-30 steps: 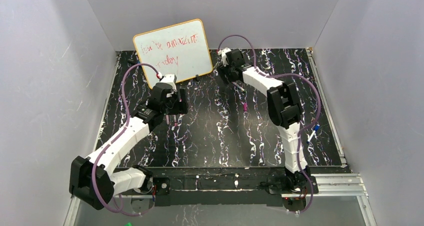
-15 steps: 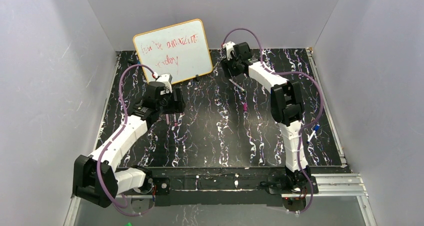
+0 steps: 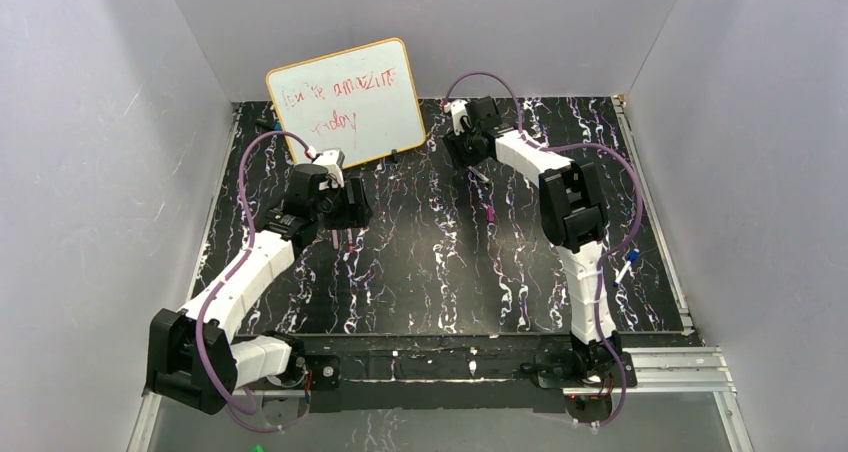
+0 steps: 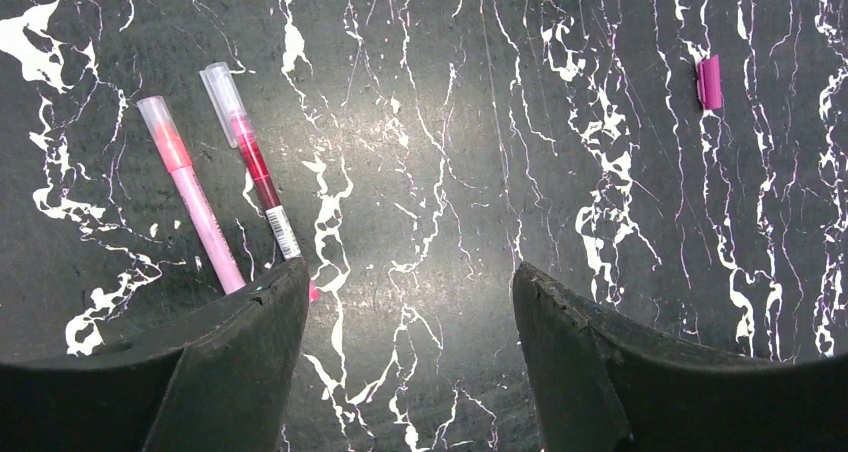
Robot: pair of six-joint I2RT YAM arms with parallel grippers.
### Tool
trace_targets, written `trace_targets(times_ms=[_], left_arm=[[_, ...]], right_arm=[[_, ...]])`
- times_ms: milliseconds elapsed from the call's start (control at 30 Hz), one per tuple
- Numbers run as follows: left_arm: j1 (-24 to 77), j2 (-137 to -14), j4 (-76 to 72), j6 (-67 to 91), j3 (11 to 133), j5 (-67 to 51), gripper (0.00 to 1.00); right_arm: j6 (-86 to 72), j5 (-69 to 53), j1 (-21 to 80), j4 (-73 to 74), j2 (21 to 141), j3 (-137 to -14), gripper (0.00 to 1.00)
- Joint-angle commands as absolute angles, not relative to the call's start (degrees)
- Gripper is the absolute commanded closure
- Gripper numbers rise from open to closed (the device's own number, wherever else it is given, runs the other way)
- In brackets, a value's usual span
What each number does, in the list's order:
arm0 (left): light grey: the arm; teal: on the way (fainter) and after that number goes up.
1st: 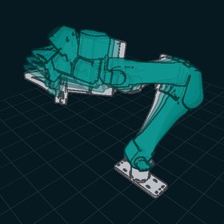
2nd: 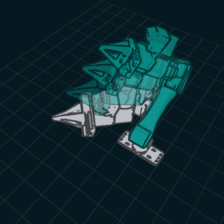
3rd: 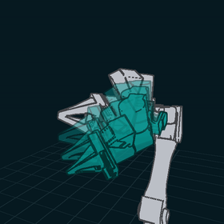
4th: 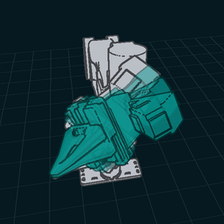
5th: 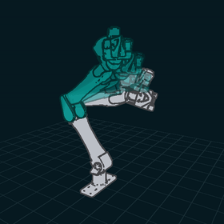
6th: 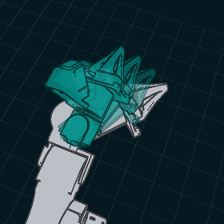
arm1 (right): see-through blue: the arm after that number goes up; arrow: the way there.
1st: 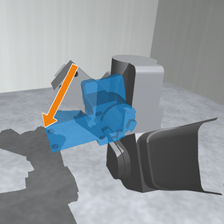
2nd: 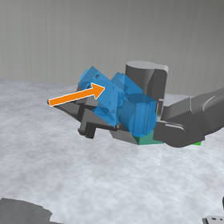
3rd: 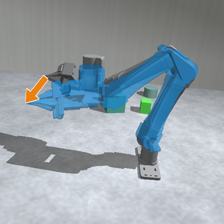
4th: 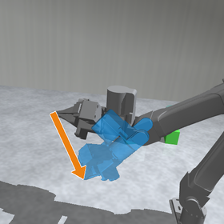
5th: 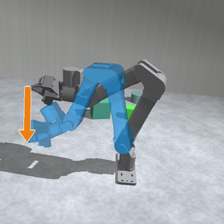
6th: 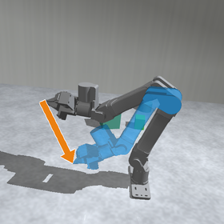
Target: Insert the pens into the pen caps
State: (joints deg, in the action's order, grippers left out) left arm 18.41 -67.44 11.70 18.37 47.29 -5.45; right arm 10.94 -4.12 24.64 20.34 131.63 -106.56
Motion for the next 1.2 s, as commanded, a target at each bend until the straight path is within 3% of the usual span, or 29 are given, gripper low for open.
trace_targets(times_ms=[0, 300, 467, 567, 733, 1000, 1167], left_arm=[[17.9, -67.4, 11.4, 17.9, 46.8, -6.8, 0.28], [17.5, -67.6, 11.8, 17.4, 46.9, -7.1, 0.28], [17.3, -67.8, 11.8, 17.3, 46.8, -7.6, 0.28], [17.1, -67.6, 12.0, 17.2, 46.8, -7.8, 0.28], [17.1, -67.6, 12.0, 17.1, 46.6, -7.9, 0.28], [17.1, -67.6, 11.8, 17.2, 46.7, -8.2, 0.28], [17.1, -67.0, 10.6, 16.9, 46.3, -10.2, 0.28]], right_arm=[[12.2, -2.8, 24.4, 19.0, 131.7, -107.1, 0.39], [12.0, -6.3, 24.1, 21.9, 135.7, -111.0, 0.43], [12.3, -6.0, 23.9, 23.5, 137.4, -111.9, 0.54], [12.4, -6.5, 23.7, 24.4, 137.7, -112.4, 0.7], [12.4, -6.2, 23.6, 25.0, 137.9, -112.5, 0.84], [11.7, -7.1, 23.6, 25.2, 137.4, -111.9, 0.95], [9.9, -9.5, 23.6, 22.8, 133.5, -110.3, 0.95]])
